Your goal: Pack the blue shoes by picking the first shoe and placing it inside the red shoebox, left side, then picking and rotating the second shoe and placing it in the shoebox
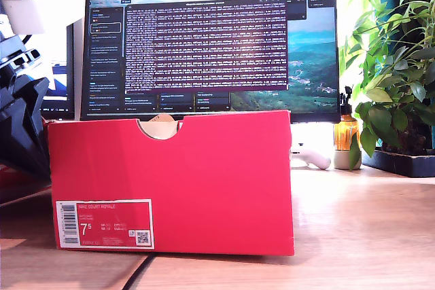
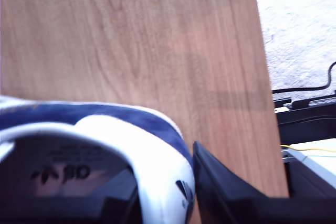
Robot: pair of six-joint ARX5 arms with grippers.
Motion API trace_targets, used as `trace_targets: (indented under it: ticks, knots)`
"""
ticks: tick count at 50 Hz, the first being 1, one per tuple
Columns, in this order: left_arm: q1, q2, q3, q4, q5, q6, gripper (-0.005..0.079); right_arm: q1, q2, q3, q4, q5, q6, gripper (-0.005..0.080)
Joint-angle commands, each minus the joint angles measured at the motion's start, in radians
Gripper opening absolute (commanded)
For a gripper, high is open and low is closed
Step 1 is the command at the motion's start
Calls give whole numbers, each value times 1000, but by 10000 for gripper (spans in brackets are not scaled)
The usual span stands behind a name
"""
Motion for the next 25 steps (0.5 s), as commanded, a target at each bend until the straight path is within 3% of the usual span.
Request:
trace_targets:
  ticks: [1,20,25]
  knots:
    - [-3,16,4,4,6,-7,-18,-3,13,-22,-7,16,-14,-10]
    - [-3,16,4,3,6,-7,-18,-1,-95,118,-148,72,-174,-10]
    - [-3,16,4,3,6,-7,-18,-1,-126,160,-139,83,-299,-10]
